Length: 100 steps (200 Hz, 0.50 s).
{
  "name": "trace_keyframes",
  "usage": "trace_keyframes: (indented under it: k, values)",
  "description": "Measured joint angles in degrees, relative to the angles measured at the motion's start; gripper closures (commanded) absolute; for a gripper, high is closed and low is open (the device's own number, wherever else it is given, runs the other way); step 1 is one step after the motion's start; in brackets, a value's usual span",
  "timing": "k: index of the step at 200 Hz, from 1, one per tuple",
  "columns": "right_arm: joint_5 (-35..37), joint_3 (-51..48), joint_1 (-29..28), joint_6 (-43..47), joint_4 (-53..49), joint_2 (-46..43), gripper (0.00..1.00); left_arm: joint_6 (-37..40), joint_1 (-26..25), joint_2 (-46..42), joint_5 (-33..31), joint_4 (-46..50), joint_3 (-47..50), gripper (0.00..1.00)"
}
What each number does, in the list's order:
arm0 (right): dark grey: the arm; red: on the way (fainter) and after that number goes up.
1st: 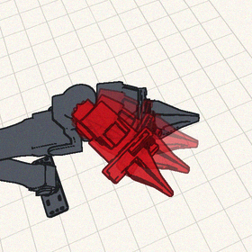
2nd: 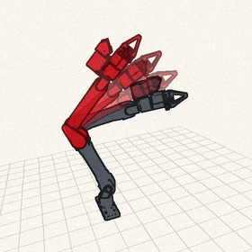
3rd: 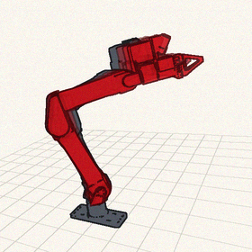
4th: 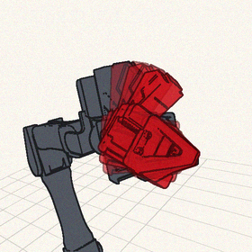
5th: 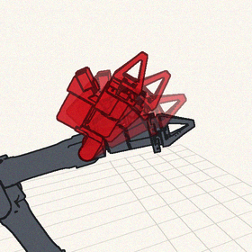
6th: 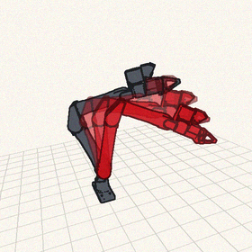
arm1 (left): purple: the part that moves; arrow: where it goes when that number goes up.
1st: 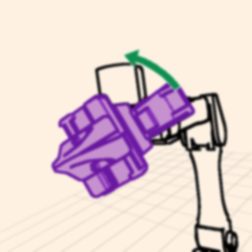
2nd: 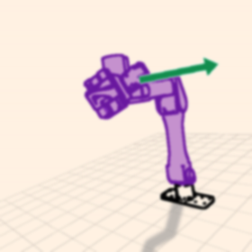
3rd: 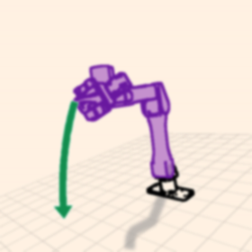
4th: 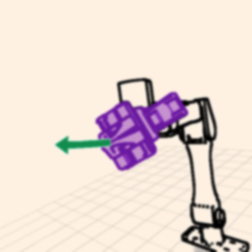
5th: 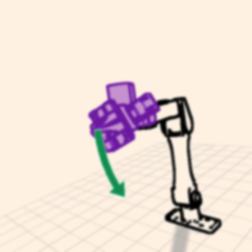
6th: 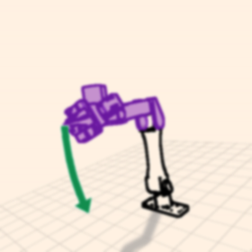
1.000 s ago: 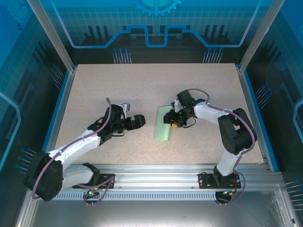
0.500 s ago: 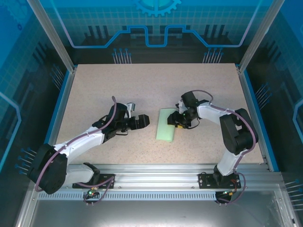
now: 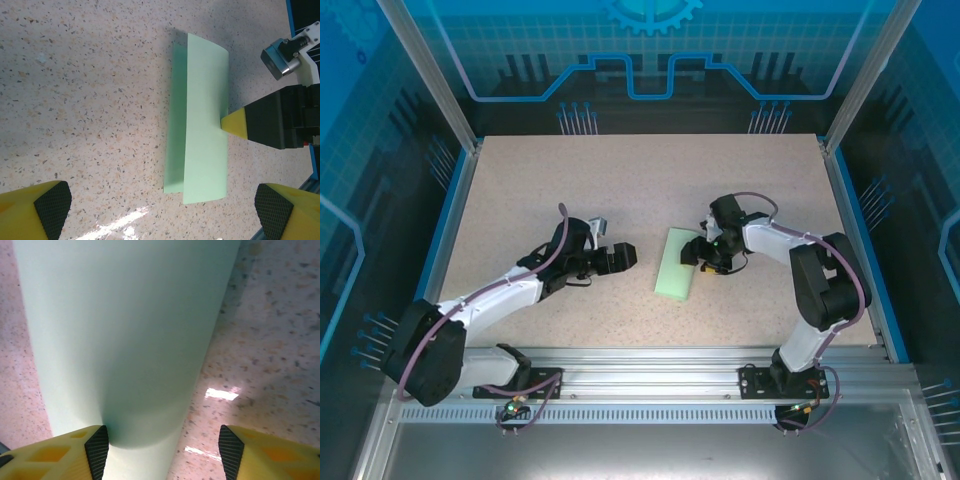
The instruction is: Fold a paper plane with a square sheet of paper (pick it up from the middle)
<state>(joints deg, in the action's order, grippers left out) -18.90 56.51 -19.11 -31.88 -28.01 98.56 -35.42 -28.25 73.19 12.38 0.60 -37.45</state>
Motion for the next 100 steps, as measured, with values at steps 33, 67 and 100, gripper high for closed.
trace_keyframes:
  k: [33, 67, 100]
  values:
    - [3.0, 0.0, 0.0, 0.0, -1.5, 0.0, 0.34, 0.0, 0.0, 1.1, 0.1, -0.3, -0.8, 0.02]
    - [5.2, 1.1, -0.4, 0.0, -2.5, 1.2, 0.34, 0.0, 0.0, 2.5, 0.2, -0.6, -1.6, 0.03]
    - [6.3, 2.3, -0.8, -0.4, -3.7, 2.2, 0.34, 0.0, 0.0, 3.3, 0.7, -0.6, -1.9, 0.05]
